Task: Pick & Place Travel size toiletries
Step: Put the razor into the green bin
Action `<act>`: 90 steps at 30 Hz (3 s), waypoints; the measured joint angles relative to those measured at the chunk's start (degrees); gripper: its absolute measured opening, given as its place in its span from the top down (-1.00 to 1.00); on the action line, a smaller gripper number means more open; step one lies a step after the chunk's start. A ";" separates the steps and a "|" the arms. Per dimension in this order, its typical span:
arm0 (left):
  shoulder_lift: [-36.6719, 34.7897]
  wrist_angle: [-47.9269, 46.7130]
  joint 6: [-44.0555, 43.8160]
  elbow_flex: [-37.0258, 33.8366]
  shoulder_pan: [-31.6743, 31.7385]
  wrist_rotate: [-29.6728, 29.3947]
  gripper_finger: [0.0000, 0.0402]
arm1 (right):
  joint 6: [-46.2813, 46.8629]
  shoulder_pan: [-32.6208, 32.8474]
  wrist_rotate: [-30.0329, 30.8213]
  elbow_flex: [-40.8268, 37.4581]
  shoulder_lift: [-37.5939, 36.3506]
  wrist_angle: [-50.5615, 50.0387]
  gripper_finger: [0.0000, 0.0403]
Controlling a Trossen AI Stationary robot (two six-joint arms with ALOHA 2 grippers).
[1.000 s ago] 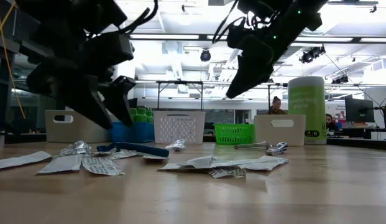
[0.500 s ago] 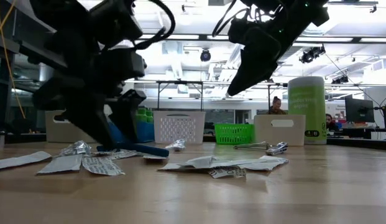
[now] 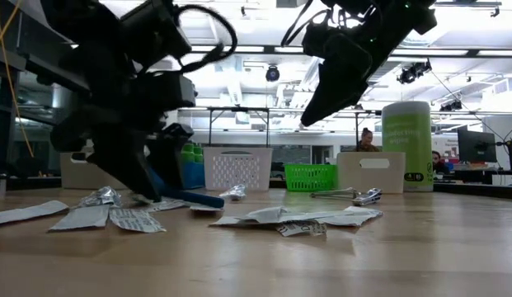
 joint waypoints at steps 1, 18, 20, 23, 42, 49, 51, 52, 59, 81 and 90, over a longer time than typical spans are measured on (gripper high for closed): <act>-0.11 -0.09 0.01 0.00 0.00 -0.21 -0.20 | 0.00 0.00 0.00 0.00 0.00 0.00 0.47; -0.04 0.13 -4.21 -0.02 -0.02 0.92 0.64 | 0.00 0.00 -0.02 0.00 0.00 0.53 0.47; -0.04 0.15 -4.20 -0.02 -0.02 1.27 0.74 | 0.01 0.00 -0.28 0.00 0.00 0.55 0.47; -0.17 0.12 -4.14 -0.03 -0.02 1.41 0.85 | 0.01 0.00 -0.81 0.00 0.00 0.55 0.47; -8.03 -0.15 -3.41 -0.09 -0.02 -2.15 0.84 | 1.31 5.65 -1.07 -0.04 4.92 7.89 0.47; -8.20 -0.41 -3.41 -0.07 -0.02 -3.16 0.83 | 2.17 10.17 6.79 -0.04 8.50 10.82 0.47; -8.20 -0.37 -3.41 -0.07 -0.02 -3.16 0.83 | 0.18 11.10 7.45 -0.04 8.57 12.15 0.47; -8.20 -0.24 -3.41 -0.07 -0.02 -3.19 0.83 | -1.17 11.37 7.63 -0.07 8.57 13.29 0.47; -8.20 0.70 -3.41 -0.04 -0.02 -3.55 0.82 | -5.56 11.64 7.56 -0.04 8.63 20.04 0.24; -8.24 0.33 -2.08 2.91 -0.07 -3.92 0.82 | -4.99 8.33 5.42 7.04 21.70 28.25 -0.10; -8.24 0.41 -2.09 2.91 -0.07 -3.90 0.82 | -2.80 7.23 0.58 7.06 23.17 28.53 0.30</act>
